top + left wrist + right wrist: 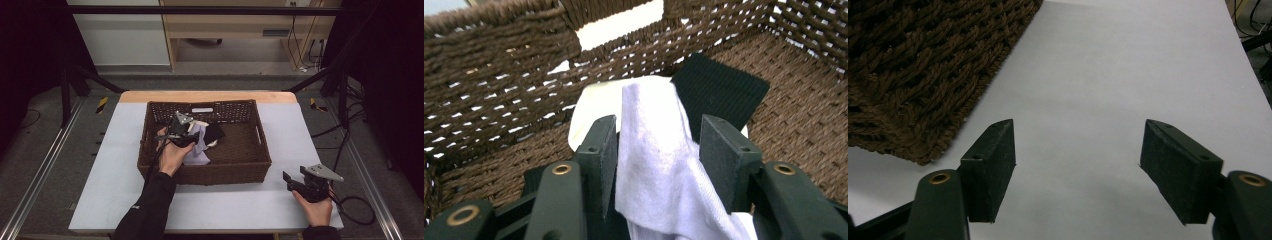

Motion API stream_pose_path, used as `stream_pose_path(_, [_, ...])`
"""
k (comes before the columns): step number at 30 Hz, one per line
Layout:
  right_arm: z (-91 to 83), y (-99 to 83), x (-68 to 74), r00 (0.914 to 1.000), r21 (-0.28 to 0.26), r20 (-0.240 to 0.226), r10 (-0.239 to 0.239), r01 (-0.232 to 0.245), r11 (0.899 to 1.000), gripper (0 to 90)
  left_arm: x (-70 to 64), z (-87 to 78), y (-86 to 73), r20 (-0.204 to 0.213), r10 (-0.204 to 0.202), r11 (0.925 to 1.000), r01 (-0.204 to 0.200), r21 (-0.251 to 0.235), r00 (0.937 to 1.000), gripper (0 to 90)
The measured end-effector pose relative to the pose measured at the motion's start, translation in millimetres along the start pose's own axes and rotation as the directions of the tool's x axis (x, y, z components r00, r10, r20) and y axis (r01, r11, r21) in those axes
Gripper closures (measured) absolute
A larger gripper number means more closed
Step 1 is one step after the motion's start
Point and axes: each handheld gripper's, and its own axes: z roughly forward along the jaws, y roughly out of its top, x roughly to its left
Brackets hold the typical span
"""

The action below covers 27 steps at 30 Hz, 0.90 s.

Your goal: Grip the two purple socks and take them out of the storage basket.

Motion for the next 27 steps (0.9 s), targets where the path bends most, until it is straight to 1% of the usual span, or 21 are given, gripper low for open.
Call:
stream_pose_path(3, [0.3, 0.0, 0.2, 1.0, 0.003, -0.001, -0.002, 0.002, 1.0, 31.7, 0.2, 2.2, -0.6, 0.009, 0.002, 0.9999, -0.003, 0.015, 1.0, 48.8])
stream_pose_path(5, [0.6, 0.1, 0.3, 1.0, 0.004, -0.002, -0.006, 0.006, 1.0, 31.7, 0.0, 4.7, -1.3, 0.018, 0.001, 0.9993, -0.002, 0.036, 0.9998, 47.1])
stream_pose_path(6, [0.6, 0.1, 0.6, 1.0, 0.004, -0.003, -0.003, 0.003, 1.0, 31.7, -0.3, 7.0, -1.9, 0.026, 0.004, 0.9985, -0.006, 0.054, 0.9997, 45.4])
stream_pose_path(9, [0.4, 0.5, 0.8, 1.0, 0.004, -0.005, 0.0, 0.0, 1.0, 31.8, -1.5, 11.1, -2.4, 0.04, 0.024, 0.9962, -0.027, 0.083, 0.9989, 41.8])
stream_pose_path(12, [0.2, 0.5, 1.0, 1.0, 0.005, -0.006, -0.001, 0.001, 1.0, 32.1, -4.0, 14.0, -2.7, 0.04, 0.038, 0.9929, -0.042, 0.111, 0.9985, 43.1])
stream_pose_path(13, [0.1, 0.5, 1.1, 1.0, 0.005, -0.007, -0.001, 0.001, 1.0, 32.2, -4.7, 14.5, -2.7, 0.041, 0.041, 0.9914, -0.046, 0.122, 0.9983, 45.0])
stream_pose_path(14, [0.2, 0.5, 1.5, 1.0, 0.009, -0.008, 0.001, -0.001, 1.0, 32.4, -5.5, 15.8, -3.2, 0.043, 0.038, 0.9889, -0.044, 0.142, 0.9983, 49.7])
stream_pose_path(16, [0.2, 0.5, 1.9, 0.9999, 0.012, -0.011, 0.003, -0.002, 1.0, 32.9, -5.2, 15.8, -3.3, 0.044, 0.033, 0.9861, -0.04, 0.161, 0.9985, 56.3])
stream_pose_path(17, [0.2, 0.5, 1.9, 0.9999, 0.012, -0.011, 0.003, -0.002, 1.0, 32.9, -5.2, 15.8, -3.3, 0.044, 0.033, 0.9861, -0.04, 0.161, 0.9985, 59.1])
stream_pose_path(18, [0.2, 0.5, 2.0, 0.9999, 0.012, -0.013, 0.002, -0.002, 1.0, 33.2, -5.1, 15.5, -3.3, 0.048, 0.029, 0.9843, -0.037, 0.172, 0.9984, 59.1])
stream_pose_path(19, [0.2, 0.4, 2.0, 0.9999, 0.013, -0.014, 0.001, 0.0, 1.0, 33.6, -4.9, 15.1, -3.3, 0.048, 0.03, 0.983, -0.038, 0.18, 0.9984, 64.0])
stream_pose_path(21, [0.1, 0.3, 2.1, 0.9999, 0.013, -0.016, -0.001, 0.001, 1.0, 33.9, -4.7, 14.1, -3.2, 0.046, 0.026, 0.9816, -0.035, 0.188, 0.9986, 69.9])
stream_pose_path(23, [-0.1, 0.3, 2.0, 0.9999, 0.014, -0.017, -0.001, 0.002, 1.0, 34.1, -4.0, 12.1, -2.6, 0.046, 0.022, 0.9815, -0.03, 0.189, 0.9987, 76.1])
stream_pose_path(24, [-0.3, 0.3, 1.9, 0.9998, 0.013, -0.017, -0.002, 0.003, 1.0, 34.6, -3.7, 10.2, -2.4, 0.039, 0.02, 0.9826, -0.027, 0.184, 0.999, 79.2])
stream_pose_path(25, [-0.4, 0.3, 1.9, 0.9998, 0.013, -0.019, -0.001, 0.002, 1.0, 34.9, -3.7, 10.2, -2.4, 0.039, 0.02, 0.9826, -0.027, 0.184, 0.999, 80.0])
stream_pose_path(26, [-0.4, 0.3, 1.9, 0.9998, 0.013, -0.019, -0.001, 0.002, 1.0, 34.9, -3.6, 8.8, -2.3, 0.033, 0.02, 0.9847, -0.025, 0.173, 0.9993, 80.0])
stream_pose_path(27, [-0.5, 0.2, 1.9, 0.9998, 0.015, -0.021, -0.002, 0.002, 1.0, 35.3, -2.7, 4.8, -2.1, 0.03, 0.014, 0.9895, -0.018, 0.143, 0.9995, 81.6])
